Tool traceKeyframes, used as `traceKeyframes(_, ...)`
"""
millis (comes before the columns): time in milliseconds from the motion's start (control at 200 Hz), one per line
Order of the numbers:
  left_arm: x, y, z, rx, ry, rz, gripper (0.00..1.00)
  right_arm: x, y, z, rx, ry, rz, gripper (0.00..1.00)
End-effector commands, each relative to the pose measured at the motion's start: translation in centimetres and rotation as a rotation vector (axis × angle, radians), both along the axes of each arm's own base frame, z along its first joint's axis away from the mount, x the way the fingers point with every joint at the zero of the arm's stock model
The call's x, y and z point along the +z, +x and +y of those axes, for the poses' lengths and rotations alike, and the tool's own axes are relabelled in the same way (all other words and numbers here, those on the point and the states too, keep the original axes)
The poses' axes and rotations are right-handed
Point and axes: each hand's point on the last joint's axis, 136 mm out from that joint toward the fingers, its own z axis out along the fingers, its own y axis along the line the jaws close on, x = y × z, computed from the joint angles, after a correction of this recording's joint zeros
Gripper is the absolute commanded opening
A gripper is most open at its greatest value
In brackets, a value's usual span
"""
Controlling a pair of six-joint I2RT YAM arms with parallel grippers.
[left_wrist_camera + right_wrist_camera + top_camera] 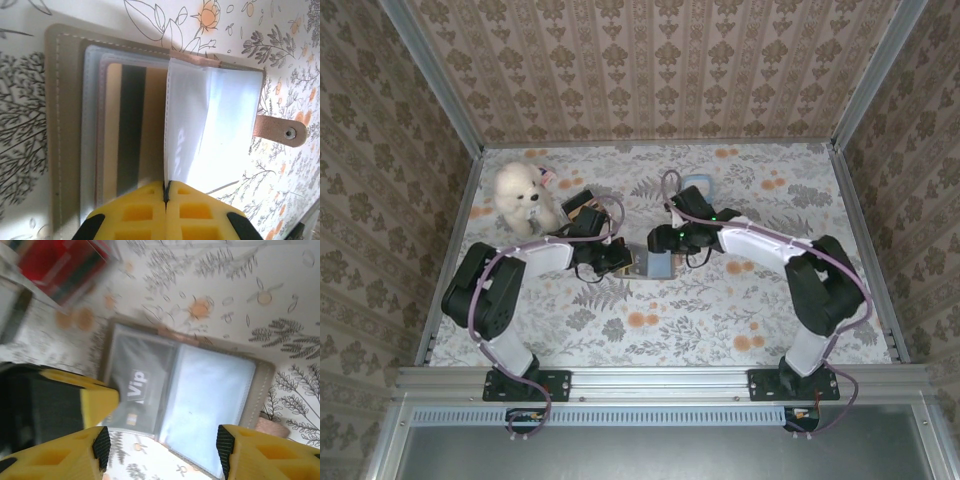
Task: Take the credit cards out of the card holder
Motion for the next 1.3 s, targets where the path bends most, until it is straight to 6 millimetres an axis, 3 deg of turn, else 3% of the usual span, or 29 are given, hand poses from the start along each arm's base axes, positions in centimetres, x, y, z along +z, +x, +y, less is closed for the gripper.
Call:
traceKeyframes(0, 0.6, -0.7, 1.7, -0.015, 0.083, -0.02, 0.0, 2.6, -0.2, 0.2, -0.009, 0.153, -0.023, 0.64)
traceKeyframes(115, 1.2, -1.2, 1.6, -0.033, 0.055, -0.032, 0.04, 3.6, -0.1, -1.3, -0.044, 0.179, -0.046, 0.68)
traceKeyframes(260, 1.8, -1.3, -0.3, -0.055, -0.073, -0.036, 0.3, 3.5, 0.3, -3.3, -0.103, 0.178, -0.046, 0.71)
traceKeyframes(360, 1.9, -1.0, -1.5, -0.073, -0.123, -0.038, 0.34, 3.3, 0.3, -3.9, -0.124, 0.193, -0.031, 0.71)
traceKeyframes(680, 3.2, 0.5, -2.8, -0.068, -0.146, -0.075, 0.44, 3.8, 0.0, -4.0, -0.121, 0.221, -0.04, 0.75)
traceKeyframes(990, 4.9, 1.3, -7.4, -0.123, -0.275, -0.099, 0.55, 3.9, -0.3, -5.1, -0.147, 0.194, -0.055, 0.77)
traceKeyframes(1110, 4.6, 1.7, -6.6, -0.092, -0.232, -0.108, 0.56, 4.1, -0.4, -5.2, -0.142, 0.192, -0.062, 0.77)
traceKeyframes(1295, 4.8, 2.1, -3.7, -0.013, -0.144, -0.139, 0.57, 3.7, -0.5, -5.2, -0.137, 0.161, -0.05, 0.73)
